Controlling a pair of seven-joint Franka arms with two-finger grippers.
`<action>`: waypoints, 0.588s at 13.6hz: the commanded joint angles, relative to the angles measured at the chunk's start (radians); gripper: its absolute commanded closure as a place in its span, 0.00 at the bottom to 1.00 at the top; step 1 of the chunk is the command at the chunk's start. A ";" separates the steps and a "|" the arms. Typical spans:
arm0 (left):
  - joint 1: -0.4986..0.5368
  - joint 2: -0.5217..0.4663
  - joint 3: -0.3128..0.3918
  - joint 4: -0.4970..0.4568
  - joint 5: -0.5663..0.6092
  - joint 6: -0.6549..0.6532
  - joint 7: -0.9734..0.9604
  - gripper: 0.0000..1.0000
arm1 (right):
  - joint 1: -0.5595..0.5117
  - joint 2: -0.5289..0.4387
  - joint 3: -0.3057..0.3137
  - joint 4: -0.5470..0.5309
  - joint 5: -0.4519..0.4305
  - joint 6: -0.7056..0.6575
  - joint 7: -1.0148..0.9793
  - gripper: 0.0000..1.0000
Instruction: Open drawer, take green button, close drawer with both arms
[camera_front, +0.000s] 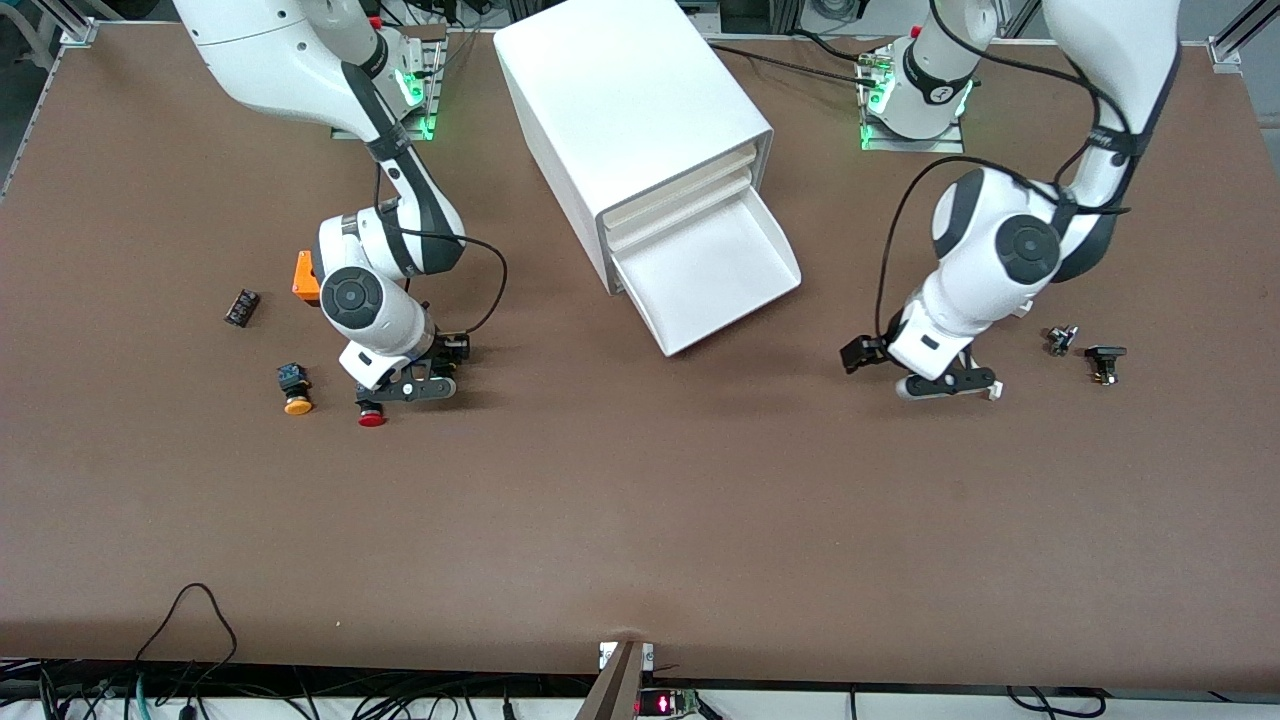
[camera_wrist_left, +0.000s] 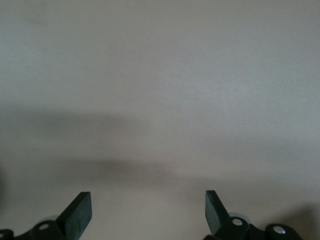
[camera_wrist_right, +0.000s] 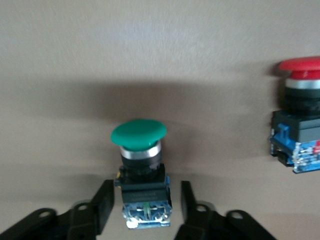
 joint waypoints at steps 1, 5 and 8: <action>-0.032 0.067 0.001 0.007 0.062 0.078 -0.115 0.00 | 0.010 -0.042 0.008 0.044 0.014 -0.049 0.074 0.00; -0.095 0.112 -0.002 0.007 0.081 0.091 -0.235 0.00 | 0.025 -0.089 0.006 0.220 0.010 -0.299 0.121 0.00; -0.112 0.116 -0.066 -0.013 0.081 0.085 -0.310 0.00 | 0.014 -0.095 0.003 0.418 0.011 -0.545 0.163 0.00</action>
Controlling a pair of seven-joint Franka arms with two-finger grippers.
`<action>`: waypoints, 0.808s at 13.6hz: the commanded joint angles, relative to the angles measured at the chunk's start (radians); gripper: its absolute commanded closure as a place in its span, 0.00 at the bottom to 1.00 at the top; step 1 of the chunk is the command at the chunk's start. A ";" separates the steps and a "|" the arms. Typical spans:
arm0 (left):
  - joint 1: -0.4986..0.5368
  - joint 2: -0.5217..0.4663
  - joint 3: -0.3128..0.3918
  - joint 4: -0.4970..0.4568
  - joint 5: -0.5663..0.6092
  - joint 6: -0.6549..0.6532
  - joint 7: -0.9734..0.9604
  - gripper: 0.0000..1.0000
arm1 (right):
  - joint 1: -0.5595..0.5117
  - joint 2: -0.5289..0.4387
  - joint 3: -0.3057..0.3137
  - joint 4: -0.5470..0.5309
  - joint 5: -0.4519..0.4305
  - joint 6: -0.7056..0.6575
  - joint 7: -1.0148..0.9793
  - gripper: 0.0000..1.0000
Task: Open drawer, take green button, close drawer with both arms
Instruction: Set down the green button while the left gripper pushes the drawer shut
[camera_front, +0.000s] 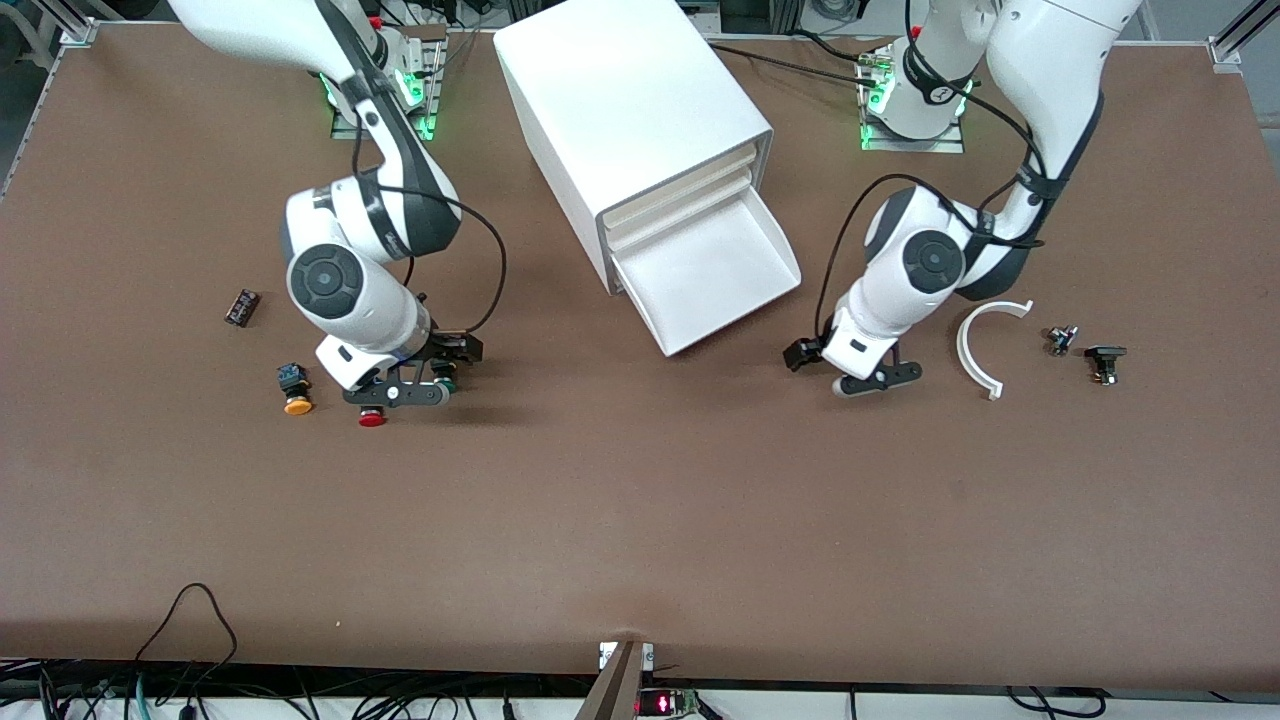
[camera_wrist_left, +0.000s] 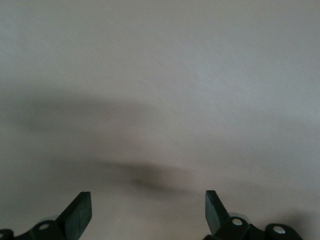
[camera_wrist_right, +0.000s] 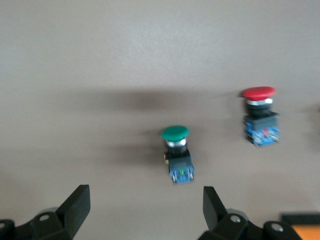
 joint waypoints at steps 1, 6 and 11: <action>-0.007 0.003 -0.064 -0.020 0.027 -0.002 -0.078 0.00 | -0.013 0.002 0.000 0.193 0.010 -0.218 0.058 0.00; -0.006 -0.008 -0.196 -0.082 0.014 -0.005 -0.149 0.00 | -0.153 -0.038 0.035 0.394 0.002 -0.418 0.052 0.00; -0.003 -0.019 -0.353 -0.116 0.011 -0.007 -0.269 0.00 | -0.394 -0.149 0.096 0.332 0.001 -0.412 -0.070 0.00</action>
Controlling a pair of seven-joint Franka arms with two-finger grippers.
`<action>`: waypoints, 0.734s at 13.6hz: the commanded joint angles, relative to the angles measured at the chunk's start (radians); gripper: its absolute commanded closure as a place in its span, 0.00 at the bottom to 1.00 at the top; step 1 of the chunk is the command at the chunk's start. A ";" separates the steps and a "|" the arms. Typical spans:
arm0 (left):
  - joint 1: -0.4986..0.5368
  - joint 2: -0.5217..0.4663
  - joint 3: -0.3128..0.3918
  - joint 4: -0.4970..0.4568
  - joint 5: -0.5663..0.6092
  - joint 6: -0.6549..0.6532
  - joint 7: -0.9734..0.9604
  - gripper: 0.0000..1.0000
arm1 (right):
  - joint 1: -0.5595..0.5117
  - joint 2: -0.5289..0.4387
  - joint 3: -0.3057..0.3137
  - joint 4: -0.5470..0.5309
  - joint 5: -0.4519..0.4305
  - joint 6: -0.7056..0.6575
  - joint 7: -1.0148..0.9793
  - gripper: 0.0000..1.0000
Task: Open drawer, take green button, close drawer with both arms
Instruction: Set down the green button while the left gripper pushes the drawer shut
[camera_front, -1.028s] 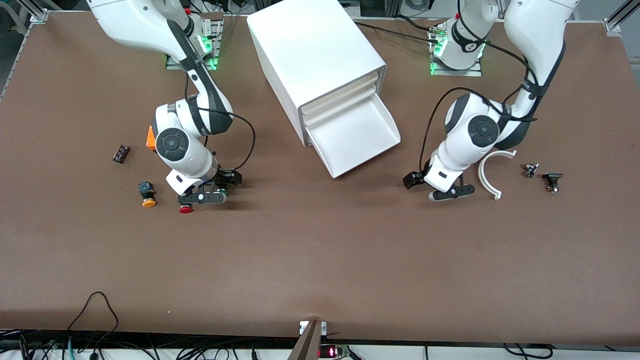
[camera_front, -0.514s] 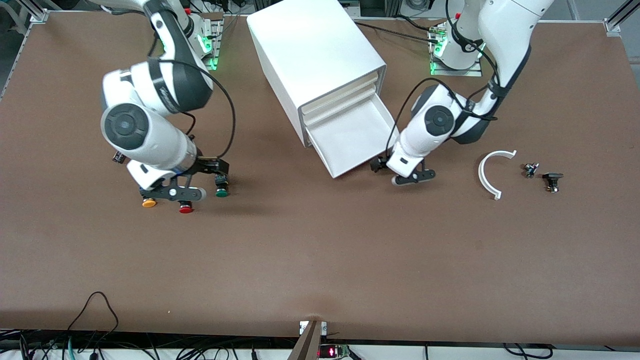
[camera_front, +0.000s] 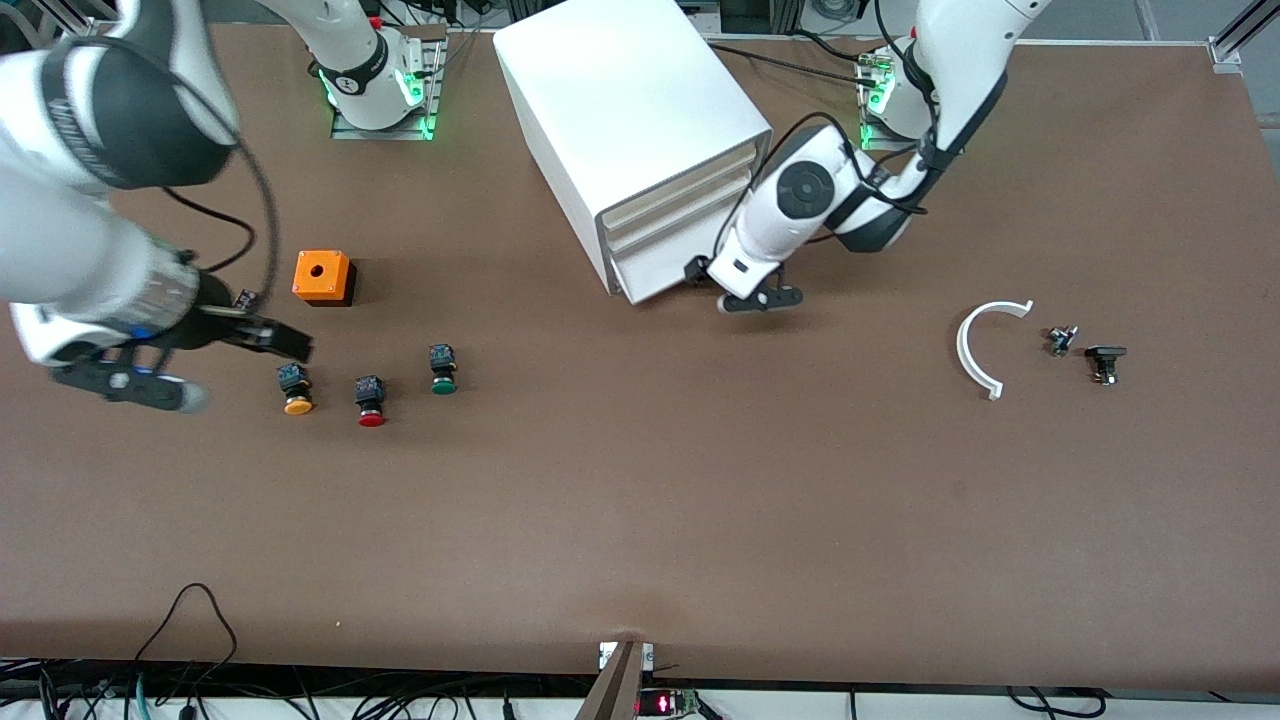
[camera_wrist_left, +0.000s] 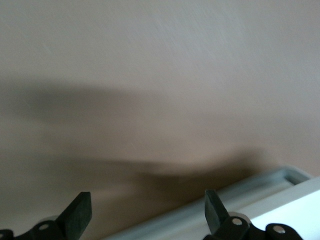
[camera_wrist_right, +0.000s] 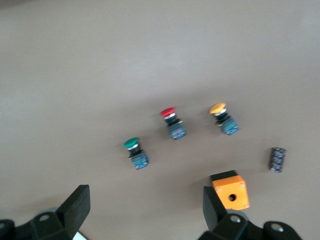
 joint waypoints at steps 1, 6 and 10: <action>0.011 -0.031 -0.055 -0.030 0.011 -0.006 -0.058 0.00 | -0.137 -0.100 0.062 -0.082 0.001 -0.006 -0.108 0.00; 0.081 -0.082 -0.074 -0.021 0.011 -0.035 -0.049 0.00 | -0.149 -0.196 0.043 -0.107 -0.124 -0.050 -0.155 0.00; 0.247 -0.200 -0.071 0.119 0.016 -0.295 0.067 0.00 | -0.151 -0.217 -0.017 -0.118 -0.116 -0.113 -0.243 0.00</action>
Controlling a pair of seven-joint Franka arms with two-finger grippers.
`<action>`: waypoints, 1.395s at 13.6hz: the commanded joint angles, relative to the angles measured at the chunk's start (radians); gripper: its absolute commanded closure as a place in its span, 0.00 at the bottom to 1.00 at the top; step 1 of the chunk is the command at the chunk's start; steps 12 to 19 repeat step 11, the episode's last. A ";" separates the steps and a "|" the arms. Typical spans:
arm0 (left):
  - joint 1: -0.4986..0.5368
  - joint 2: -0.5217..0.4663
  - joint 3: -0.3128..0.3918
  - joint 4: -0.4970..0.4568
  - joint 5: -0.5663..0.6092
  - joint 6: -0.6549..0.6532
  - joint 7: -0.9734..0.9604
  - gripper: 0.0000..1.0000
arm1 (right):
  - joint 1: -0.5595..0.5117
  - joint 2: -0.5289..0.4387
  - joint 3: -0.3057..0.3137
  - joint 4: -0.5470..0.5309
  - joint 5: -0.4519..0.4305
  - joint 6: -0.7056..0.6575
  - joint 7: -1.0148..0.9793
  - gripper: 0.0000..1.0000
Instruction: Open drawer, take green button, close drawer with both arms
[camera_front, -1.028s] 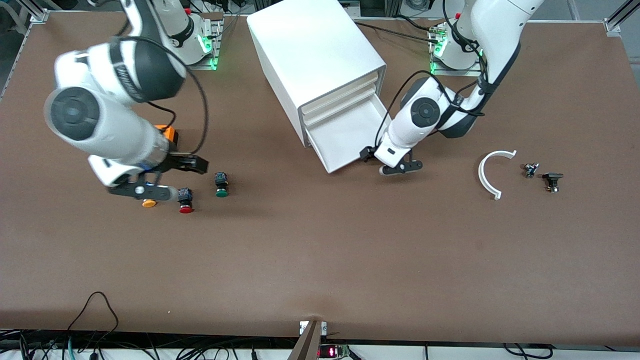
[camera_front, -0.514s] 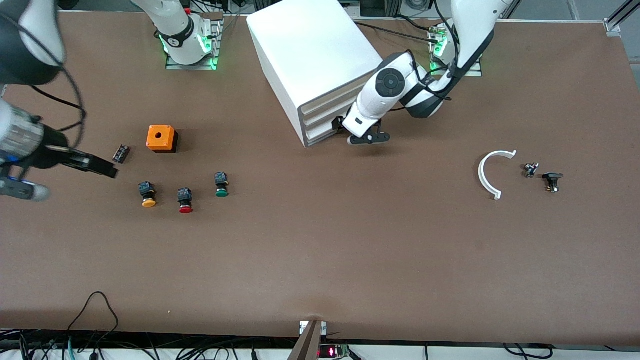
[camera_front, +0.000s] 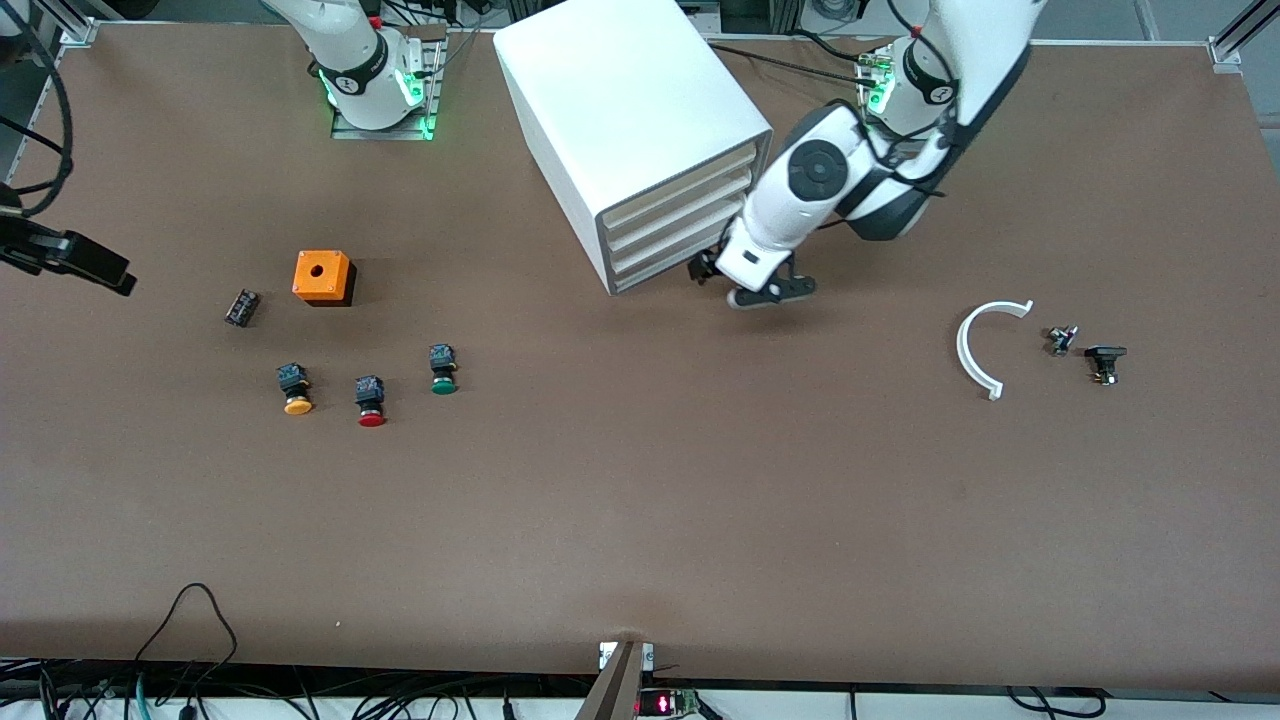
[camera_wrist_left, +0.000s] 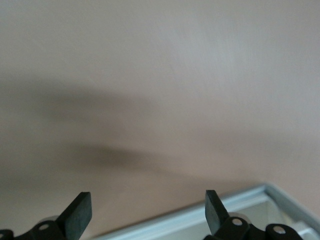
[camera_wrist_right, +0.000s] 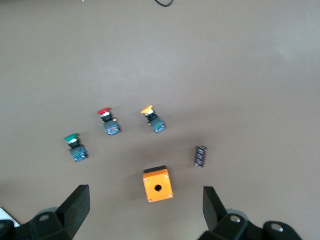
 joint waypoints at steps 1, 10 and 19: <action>0.115 -0.114 -0.005 0.109 0.017 -0.217 0.137 0.00 | -0.009 -0.036 -0.001 -0.033 -0.003 -0.038 -0.047 0.00; 0.155 -0.251 0.303 0.457 0.006 -0.701 0.749 0.00 | -0.012 -0.199 -0.030 -0.291 0.007 0.092 -0.159 0.00; 0.155 -0.251 0.323 0.471 -0.012 -0.718 0.759 0.00 | -0.009 -0.200 -0.030 -0.291 0.009 0.094 -0.160 0.00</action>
